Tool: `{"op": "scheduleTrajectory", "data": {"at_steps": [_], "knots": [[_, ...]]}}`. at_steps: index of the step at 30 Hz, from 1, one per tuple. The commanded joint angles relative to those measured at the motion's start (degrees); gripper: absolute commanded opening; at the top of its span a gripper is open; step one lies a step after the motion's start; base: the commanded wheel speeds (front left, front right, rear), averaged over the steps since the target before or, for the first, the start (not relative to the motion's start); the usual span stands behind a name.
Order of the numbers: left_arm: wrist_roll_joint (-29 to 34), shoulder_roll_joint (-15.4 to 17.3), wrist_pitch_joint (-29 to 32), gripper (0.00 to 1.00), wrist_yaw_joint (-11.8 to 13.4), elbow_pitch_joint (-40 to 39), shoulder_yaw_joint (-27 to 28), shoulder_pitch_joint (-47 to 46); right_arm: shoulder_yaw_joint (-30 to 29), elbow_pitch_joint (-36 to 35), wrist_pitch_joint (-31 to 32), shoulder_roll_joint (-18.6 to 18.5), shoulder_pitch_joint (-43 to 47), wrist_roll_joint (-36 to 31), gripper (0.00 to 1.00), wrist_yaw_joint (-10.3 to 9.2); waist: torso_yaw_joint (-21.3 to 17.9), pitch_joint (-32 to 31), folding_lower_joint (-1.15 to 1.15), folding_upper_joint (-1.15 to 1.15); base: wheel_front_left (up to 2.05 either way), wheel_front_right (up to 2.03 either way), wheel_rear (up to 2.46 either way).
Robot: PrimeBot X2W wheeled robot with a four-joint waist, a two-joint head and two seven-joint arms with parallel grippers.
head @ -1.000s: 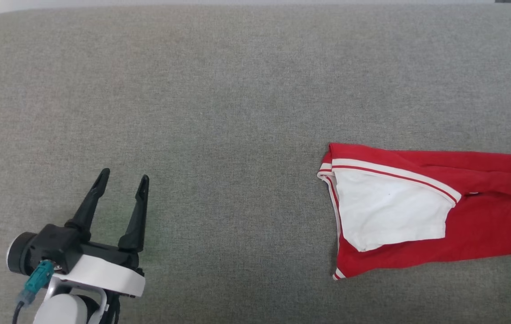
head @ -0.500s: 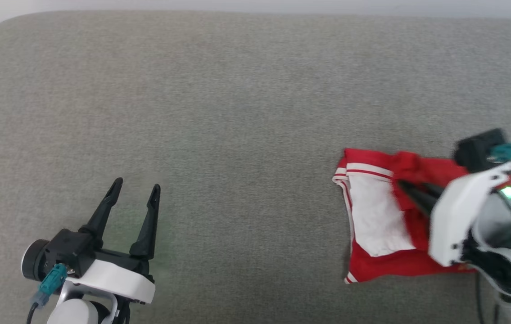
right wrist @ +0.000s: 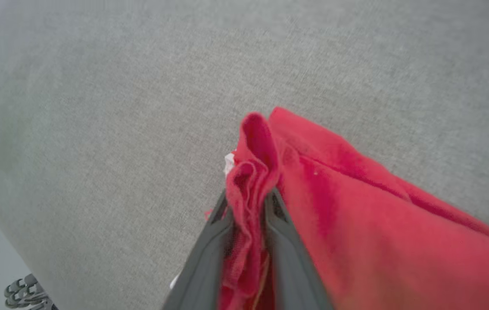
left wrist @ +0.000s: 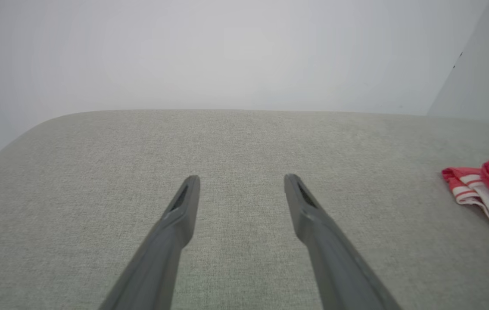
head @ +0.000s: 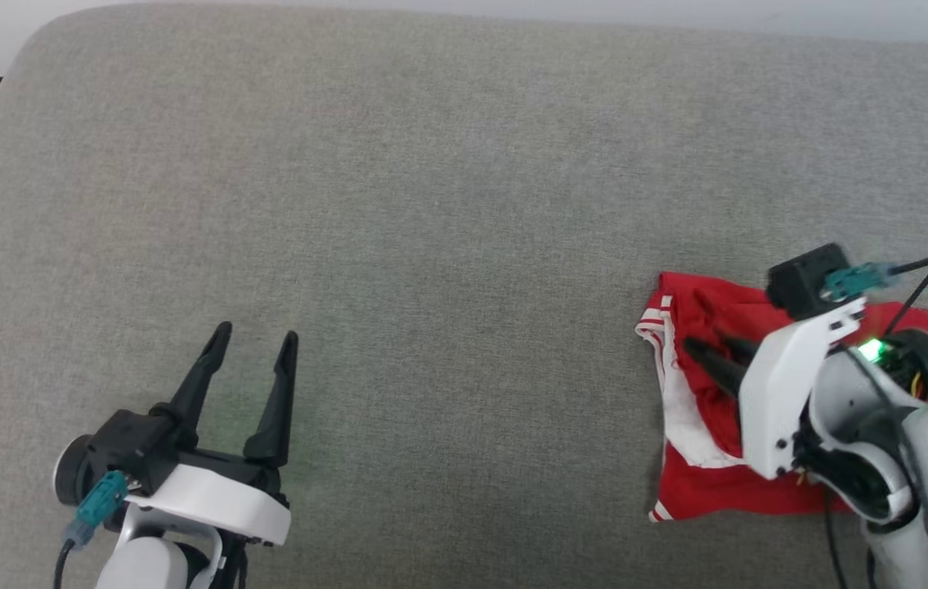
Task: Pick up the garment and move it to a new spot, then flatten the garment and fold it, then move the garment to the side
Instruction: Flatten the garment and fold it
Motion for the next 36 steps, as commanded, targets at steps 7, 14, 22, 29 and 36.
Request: {"op": "scheduleTrajectory", "data": {"at_steps": [7,14,22,29,36], "knots": [[0.4,0.6,-0.3,1.00,-0.1,0.1,0.9,1.1,-4.3,1.7,-6.9,0.7,-1.6,0.3,1.00,-0.03,-2.7,-2.2,0.00,0.00,0.00,0.00,0.00],[-0.4,0.8,-0.3,1.00,-0.1,1.2,0.9,1.8,-6.9,7.8,-20.8,-2.8,-1.2,-2.3,1.00,-0.03,-5.5,-4.6,0.00,0.00,0.00,0.00,0.00],[-2.6,0.4,-0.3,1.00,-0.1,3.1,2.5,1.7,-7.4,16.0,-39.5,-3.7,-1.1,-6.2,1.00,-0.04,-8.3,-6.5,0.00,0.00,0.00,0.00,0.00],[-4.5,1.1,-0.3,1.00,-0.1,3.3,5.0,3.4,-9.5,20.6,-52.9,-1.0,0.8,-10.9,1.00,-0.04,-10.3,-8.6,0.00,0.00,0.00,0.00,0.00],[-3.0,1.2,-0.3,1.00,-0.1,0.2,9.6,9.2,-12.9,18.2,-56.2,2.2,7.8,-14.0,1.00,-0.04,-11.2,-10.6,0.00,0.00,0.00,0.00,0.00]]}}
